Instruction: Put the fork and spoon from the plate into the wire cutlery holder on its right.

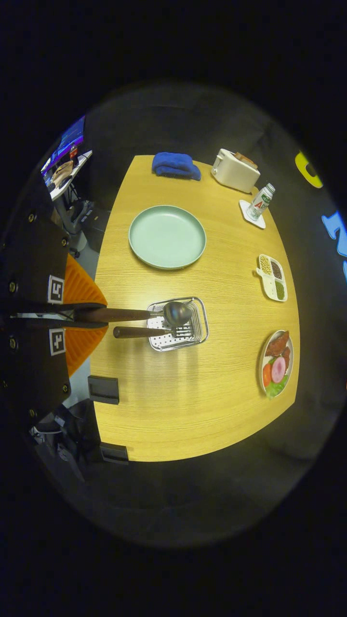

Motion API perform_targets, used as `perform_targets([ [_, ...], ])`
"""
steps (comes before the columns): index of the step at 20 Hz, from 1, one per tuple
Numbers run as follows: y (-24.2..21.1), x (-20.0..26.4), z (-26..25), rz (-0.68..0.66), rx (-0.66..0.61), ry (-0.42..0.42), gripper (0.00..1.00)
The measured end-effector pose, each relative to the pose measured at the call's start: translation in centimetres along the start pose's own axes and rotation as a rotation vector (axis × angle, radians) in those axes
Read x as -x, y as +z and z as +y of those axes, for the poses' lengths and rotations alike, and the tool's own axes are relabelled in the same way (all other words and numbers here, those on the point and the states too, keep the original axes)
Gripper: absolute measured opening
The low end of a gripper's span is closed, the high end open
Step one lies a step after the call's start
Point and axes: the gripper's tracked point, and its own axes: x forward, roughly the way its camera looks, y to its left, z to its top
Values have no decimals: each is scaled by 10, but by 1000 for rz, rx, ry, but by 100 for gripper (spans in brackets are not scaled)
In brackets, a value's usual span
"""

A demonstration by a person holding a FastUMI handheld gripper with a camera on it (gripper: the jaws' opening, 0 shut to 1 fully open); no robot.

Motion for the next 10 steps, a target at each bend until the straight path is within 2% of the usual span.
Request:
perform_targets([
  [10,8,-18,-8,95,23,-47,5],
])
